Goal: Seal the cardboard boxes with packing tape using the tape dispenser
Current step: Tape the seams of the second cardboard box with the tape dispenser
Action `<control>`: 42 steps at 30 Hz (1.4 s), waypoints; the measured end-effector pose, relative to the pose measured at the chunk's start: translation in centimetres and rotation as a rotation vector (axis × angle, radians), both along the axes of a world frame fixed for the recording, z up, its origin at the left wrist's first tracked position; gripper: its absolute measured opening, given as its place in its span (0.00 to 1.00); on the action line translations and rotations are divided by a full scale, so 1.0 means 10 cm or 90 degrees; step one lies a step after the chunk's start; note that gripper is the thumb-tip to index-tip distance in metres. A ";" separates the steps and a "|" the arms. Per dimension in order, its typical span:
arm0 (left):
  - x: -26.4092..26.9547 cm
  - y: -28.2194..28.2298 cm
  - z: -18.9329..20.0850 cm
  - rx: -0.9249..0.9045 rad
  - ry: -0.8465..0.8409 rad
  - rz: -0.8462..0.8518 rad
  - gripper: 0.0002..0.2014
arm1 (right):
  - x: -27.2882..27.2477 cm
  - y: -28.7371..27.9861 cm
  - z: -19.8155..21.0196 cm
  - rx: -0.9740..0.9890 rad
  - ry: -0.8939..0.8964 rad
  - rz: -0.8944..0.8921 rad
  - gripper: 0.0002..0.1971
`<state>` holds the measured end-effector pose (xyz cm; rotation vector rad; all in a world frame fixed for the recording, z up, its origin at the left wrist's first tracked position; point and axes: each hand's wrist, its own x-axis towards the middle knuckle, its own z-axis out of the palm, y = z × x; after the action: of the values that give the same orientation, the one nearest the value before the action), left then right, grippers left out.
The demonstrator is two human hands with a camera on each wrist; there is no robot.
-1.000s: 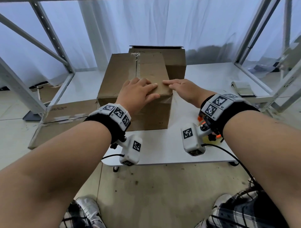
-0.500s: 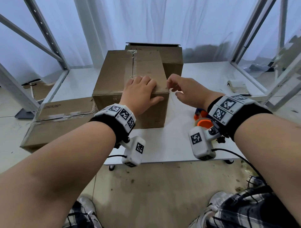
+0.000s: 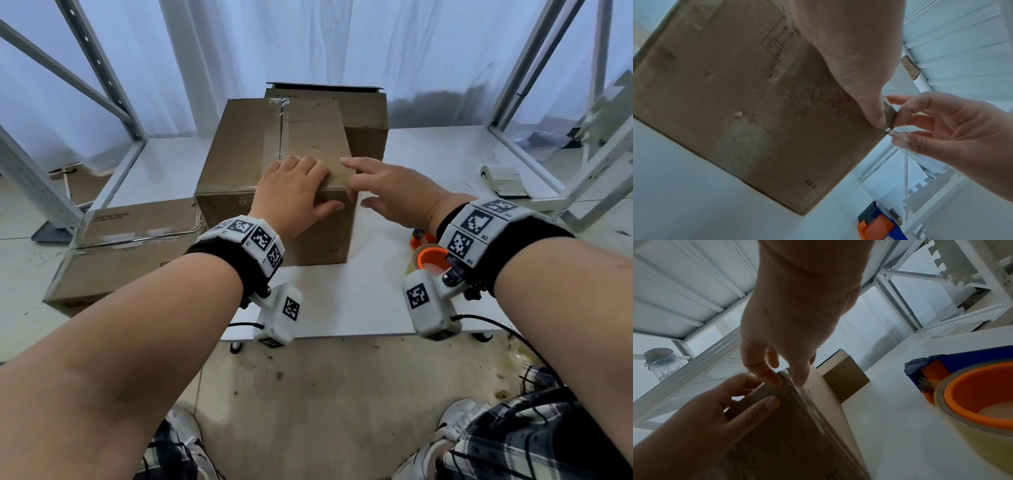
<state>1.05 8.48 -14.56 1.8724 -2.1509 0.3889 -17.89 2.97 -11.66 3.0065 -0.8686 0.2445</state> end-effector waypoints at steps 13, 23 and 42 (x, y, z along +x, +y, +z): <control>0.05 0.05 -0.02 0.004 0.062 -0.006 0.29 | 0.06 0.02 -0.09 -0.039 -0.091 -0.009 0.08; 0.08 0.07 -0.03 -0.007 0.076 -0.017 0.28 | 0.11 -0.05 -0.24 0.107 -0.157 -0.033 0.26; 0.13 0.10 -0.05 -0.028 0.090 -0.040 0.24 | 0.24 0.06 -0.70 -0.004 -0.242 -0.136 0.33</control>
<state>2.32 9.47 -15.10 1.7493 -2.0847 0.2787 -15.53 3.54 -18.68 2.8729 -1.1990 0.8284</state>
